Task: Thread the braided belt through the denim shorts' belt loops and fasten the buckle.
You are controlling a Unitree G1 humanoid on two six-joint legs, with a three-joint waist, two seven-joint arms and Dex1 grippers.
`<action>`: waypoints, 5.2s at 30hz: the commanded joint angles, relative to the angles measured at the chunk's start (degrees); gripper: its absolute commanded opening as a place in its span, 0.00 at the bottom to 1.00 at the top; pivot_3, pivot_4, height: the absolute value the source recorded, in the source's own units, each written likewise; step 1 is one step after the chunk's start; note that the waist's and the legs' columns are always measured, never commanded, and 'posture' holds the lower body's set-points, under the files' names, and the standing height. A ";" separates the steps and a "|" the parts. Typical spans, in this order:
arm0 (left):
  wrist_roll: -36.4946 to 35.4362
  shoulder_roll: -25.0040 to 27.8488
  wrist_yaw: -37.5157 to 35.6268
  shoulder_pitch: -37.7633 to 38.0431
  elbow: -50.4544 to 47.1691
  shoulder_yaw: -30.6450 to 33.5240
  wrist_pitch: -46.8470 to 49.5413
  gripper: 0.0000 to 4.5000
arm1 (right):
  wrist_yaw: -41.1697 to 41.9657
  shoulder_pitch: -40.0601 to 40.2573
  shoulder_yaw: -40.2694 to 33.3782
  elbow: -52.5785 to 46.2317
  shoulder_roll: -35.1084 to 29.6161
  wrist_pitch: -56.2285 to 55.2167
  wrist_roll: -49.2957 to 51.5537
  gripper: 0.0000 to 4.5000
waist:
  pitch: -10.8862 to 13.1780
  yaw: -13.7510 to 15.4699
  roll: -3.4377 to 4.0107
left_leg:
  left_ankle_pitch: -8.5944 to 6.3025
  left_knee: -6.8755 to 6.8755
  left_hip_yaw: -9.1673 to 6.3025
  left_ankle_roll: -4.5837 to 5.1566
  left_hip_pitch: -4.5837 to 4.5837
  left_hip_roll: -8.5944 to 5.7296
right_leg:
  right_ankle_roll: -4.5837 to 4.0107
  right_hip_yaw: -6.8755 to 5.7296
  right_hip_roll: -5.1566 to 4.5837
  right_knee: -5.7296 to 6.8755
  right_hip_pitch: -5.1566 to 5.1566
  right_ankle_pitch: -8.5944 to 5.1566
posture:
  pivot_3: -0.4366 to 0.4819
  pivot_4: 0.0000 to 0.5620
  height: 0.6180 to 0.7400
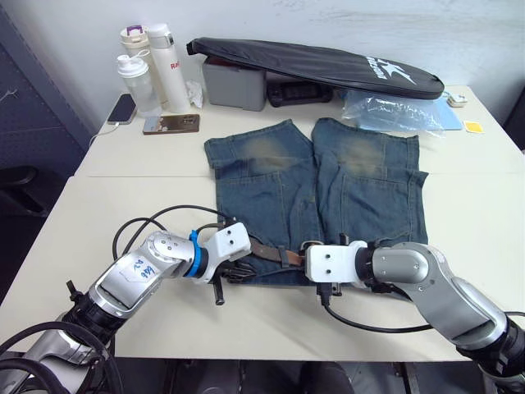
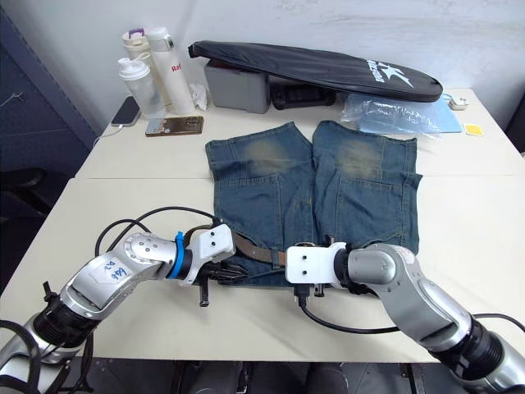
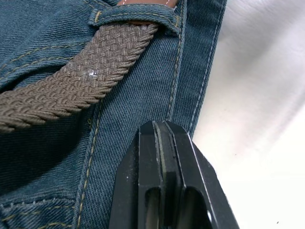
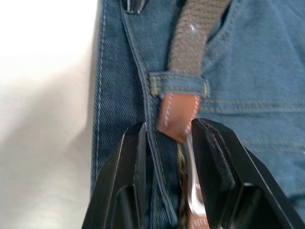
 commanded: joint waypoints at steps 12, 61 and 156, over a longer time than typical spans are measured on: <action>1.34 0.38 -0.18 0.77 -1.28 0.19 2.25 0.02 | 3.27 -0.05 -3.96 -2.31 0.99 1.25 1.38 0.37 | 0.00 -0.09 0.00 | 0.00 -0.01 0.04 0.00 0.01 0.01 | 0.00 0.05 0.00 0.06 -0.05 0.00 | 0.48 0.27 0.22; 1.50 -1.74 0.91 -0.32 -1.34 0.01 3.96 0.00 | 5.42 -0.90 -4.19 0.00 2.86 -8.07 -4.74 0.01 | -0.03 -0.02 0.03 | -0.01 0.10 0.16 0.01 0.04 0.01 | 0.00 0.19 0.00 0.15 -0.08 0.00 | 0.48 0.27 0.22; 8.56 0.76 -18.54 -5.23 18.67 -1.69 -13.90 0.00 | 7.68 9.88 -40.47 17.48 -22.23 -36.99 3.32 0.01 | 0.10 -1.42 -0.07 | -0.33 0.73 1.10 0.03 0.04 0.50 | 0.00 0.90 0.21 0.45 -0.39 0.00 | 0.48 0.27 0.22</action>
